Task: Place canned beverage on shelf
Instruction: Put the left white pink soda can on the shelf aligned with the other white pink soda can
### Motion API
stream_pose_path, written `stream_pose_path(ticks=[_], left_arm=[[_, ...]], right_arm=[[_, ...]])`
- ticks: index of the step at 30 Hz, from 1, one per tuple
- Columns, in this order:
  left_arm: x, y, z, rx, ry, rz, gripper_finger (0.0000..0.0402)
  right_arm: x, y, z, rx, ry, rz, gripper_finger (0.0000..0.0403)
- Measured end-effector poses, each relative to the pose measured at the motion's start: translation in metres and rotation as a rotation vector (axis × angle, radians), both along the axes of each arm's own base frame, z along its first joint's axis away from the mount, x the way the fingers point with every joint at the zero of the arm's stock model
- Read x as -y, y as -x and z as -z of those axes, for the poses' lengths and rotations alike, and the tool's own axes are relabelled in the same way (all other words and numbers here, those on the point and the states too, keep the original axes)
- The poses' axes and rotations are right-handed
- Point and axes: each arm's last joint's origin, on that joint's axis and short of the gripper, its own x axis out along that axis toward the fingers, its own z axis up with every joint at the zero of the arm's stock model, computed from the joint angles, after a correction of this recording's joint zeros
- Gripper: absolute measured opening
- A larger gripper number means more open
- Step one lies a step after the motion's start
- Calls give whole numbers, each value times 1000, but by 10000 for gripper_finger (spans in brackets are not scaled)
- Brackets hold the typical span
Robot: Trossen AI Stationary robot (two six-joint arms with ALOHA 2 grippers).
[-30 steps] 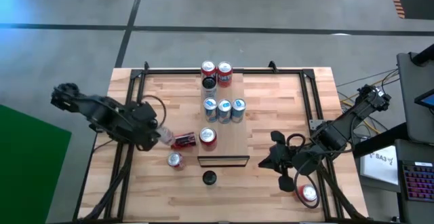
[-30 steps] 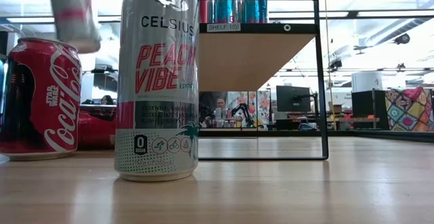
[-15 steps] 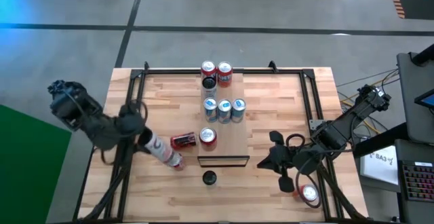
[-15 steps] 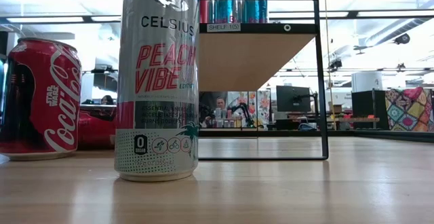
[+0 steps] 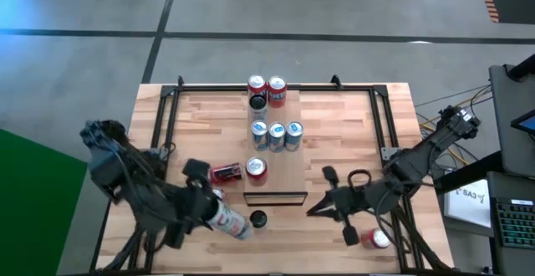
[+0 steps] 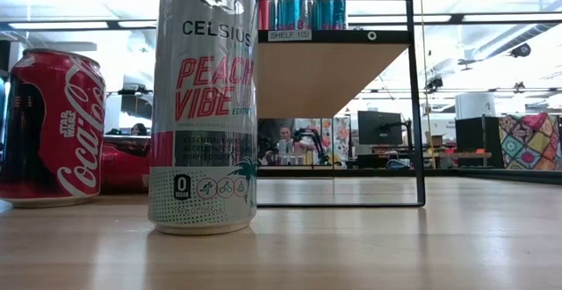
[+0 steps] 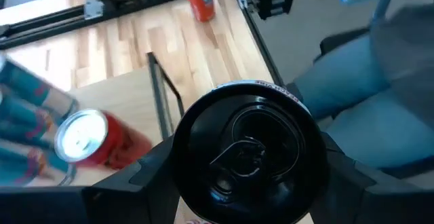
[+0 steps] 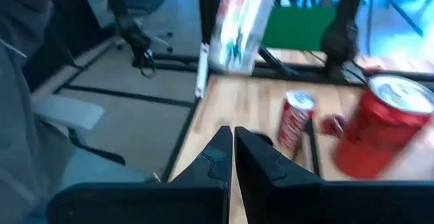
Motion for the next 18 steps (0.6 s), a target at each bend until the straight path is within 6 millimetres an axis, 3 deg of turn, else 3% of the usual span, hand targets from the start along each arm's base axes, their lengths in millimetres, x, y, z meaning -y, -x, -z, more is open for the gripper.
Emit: stream_pose_path(ticks=[7, 18], left_arm=[[17, -17, -7, -3, -44, 60, 228], [31, -34, 9, -9, -102, 99, 230]], right_arm=[[-13, -28, 3, 34, 3, -68, 9], [-23, -69, -3, 25, -50, -27, 9]])
